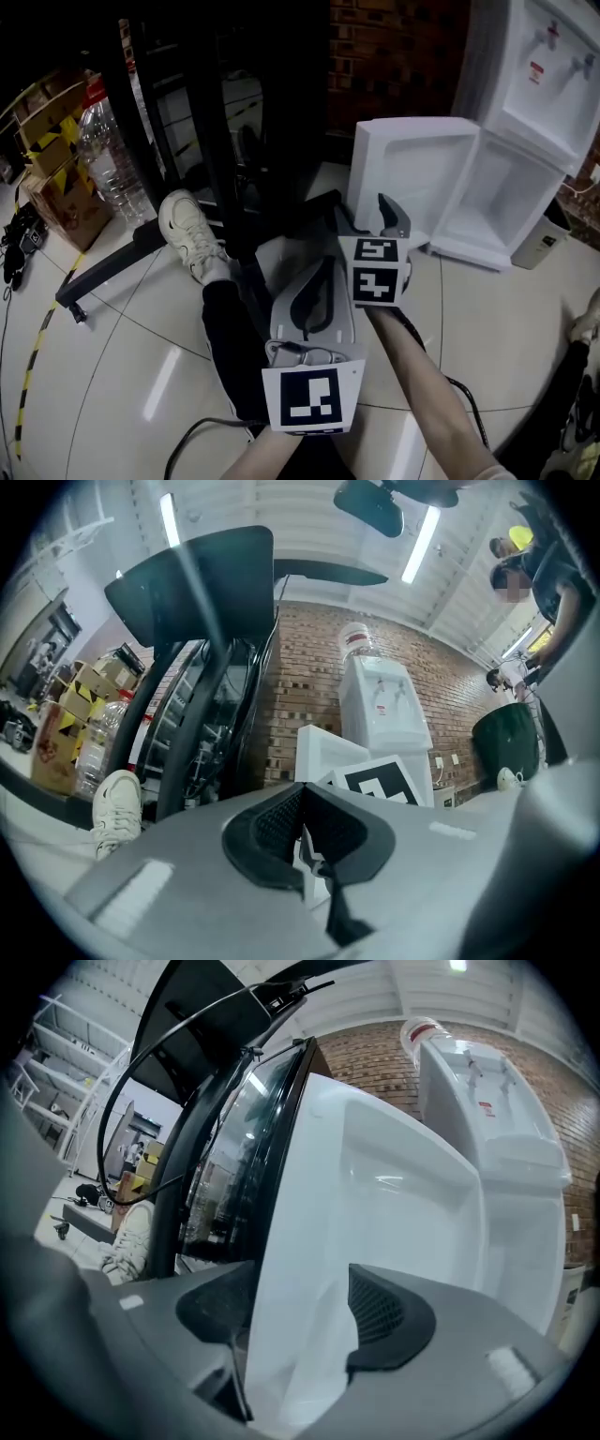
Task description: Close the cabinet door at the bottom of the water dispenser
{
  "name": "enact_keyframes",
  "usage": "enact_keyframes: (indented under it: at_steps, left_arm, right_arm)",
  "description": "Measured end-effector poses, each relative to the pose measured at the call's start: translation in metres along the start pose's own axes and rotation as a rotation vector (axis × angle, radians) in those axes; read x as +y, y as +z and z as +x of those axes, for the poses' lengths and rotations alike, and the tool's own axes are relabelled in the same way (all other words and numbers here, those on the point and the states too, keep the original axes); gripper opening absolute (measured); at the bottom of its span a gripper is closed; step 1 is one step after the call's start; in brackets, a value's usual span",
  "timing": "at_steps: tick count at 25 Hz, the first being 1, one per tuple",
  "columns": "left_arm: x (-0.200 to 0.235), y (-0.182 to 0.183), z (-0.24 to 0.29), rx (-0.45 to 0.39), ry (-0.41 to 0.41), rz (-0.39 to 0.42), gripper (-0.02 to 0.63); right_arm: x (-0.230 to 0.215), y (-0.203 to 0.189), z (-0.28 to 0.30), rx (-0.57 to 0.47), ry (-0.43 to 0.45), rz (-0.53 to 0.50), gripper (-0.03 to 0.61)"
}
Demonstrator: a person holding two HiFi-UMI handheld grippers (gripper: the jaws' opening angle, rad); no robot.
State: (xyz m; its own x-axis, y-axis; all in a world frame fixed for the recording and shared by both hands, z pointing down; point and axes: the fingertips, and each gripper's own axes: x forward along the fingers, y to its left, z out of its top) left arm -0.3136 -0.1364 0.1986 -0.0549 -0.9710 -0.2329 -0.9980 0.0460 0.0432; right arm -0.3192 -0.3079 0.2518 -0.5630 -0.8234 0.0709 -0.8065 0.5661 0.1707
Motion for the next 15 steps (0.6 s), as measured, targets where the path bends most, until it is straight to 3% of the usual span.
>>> enact_keyframes:
  at_steps: [4, 8, 15]
  left_arm:
    - [-0.005, -0.004, 0.002, 0.013, -0.009, 0.023, 0.015]
    - [-0.001, -0.012, 0.004, 0.043, 0.012, 0.011, 0.015]
    - [-0.001, -0.024, 0.008, 0.068, 0.019, 0.046, 0.015]
  right_arm:
    - [0.001, -0.002, 0.001, 0.006, 0.023, 0.021, 0.289]
    - [0.004, 0.0, -0.003, -0.007, 0.027, -0.023, 0.246]
    - [0.006, -0.002, -0.017, -0.01, 0.054, -0.075, 0.23]
